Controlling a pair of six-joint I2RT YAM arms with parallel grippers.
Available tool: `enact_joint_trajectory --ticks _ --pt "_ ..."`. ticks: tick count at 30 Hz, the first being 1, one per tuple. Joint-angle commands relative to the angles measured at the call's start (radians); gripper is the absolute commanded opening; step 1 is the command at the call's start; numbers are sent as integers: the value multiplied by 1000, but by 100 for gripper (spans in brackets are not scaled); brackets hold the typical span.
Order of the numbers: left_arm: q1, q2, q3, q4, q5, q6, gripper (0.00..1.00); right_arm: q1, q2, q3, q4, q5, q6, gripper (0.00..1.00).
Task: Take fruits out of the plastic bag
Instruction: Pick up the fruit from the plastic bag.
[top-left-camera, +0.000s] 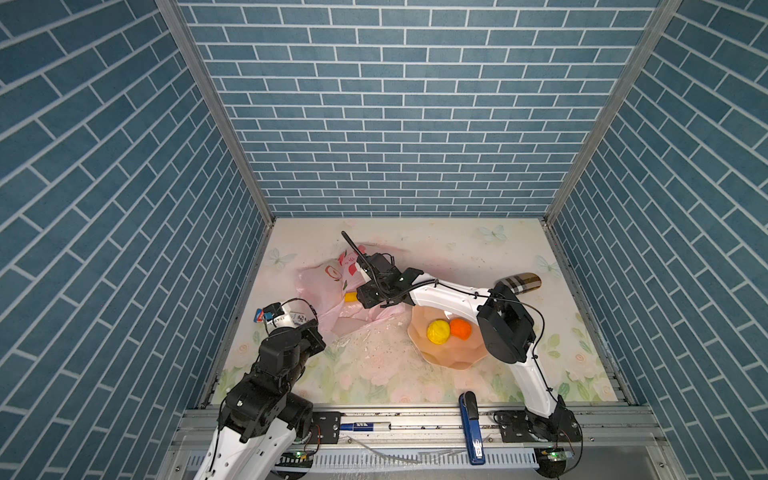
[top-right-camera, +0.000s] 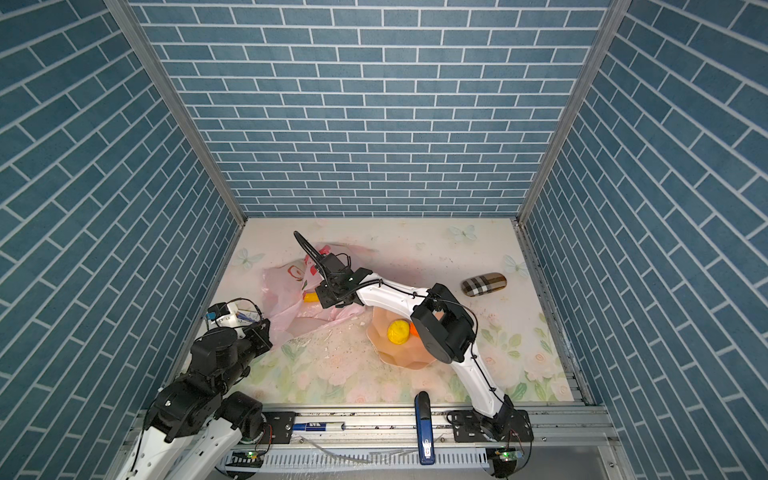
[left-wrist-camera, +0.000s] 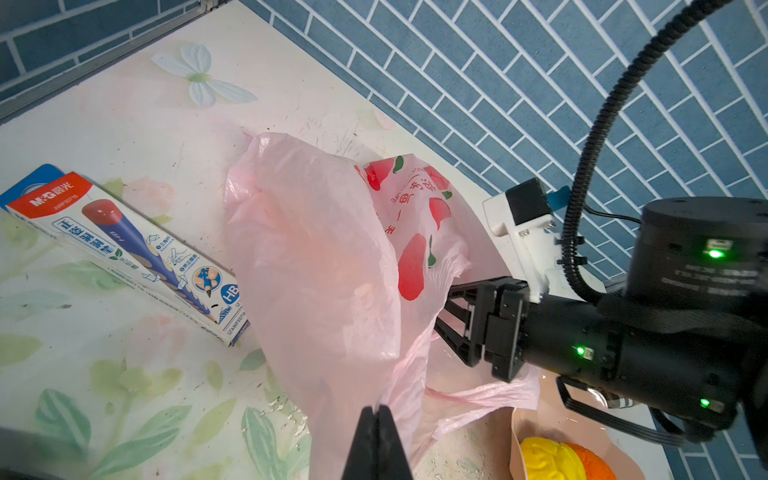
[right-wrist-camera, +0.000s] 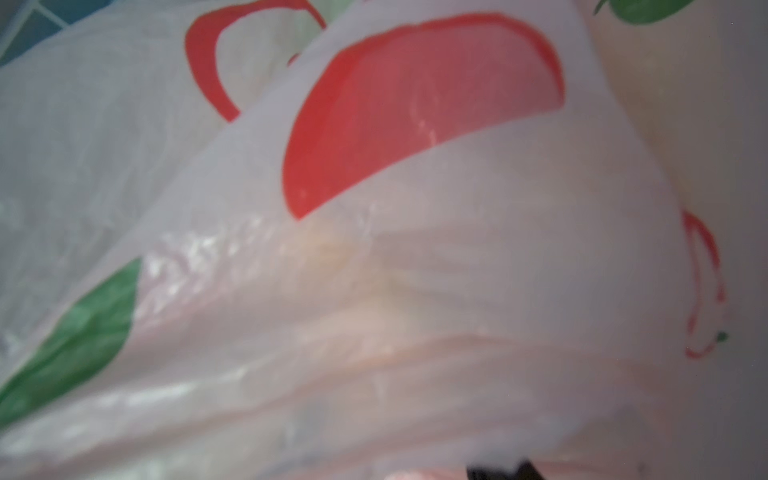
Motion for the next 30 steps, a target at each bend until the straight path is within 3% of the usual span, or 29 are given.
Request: enact_joint_trajectory --ticks 1,13,22,30 --pt "1 14 20 42 18 -3 0 -21 40 61 28 86 -18 54" --pt "0 11 -18 58 34 -17 0 -41 51 50 84 97 -86 58" --pt "1 10 -18 33 17 -22 0 -38 48 53 81 -120 -171 54" --pt "1 18 -59 57 -15 -41 0 -35 86 74 7 -233 -303 52"
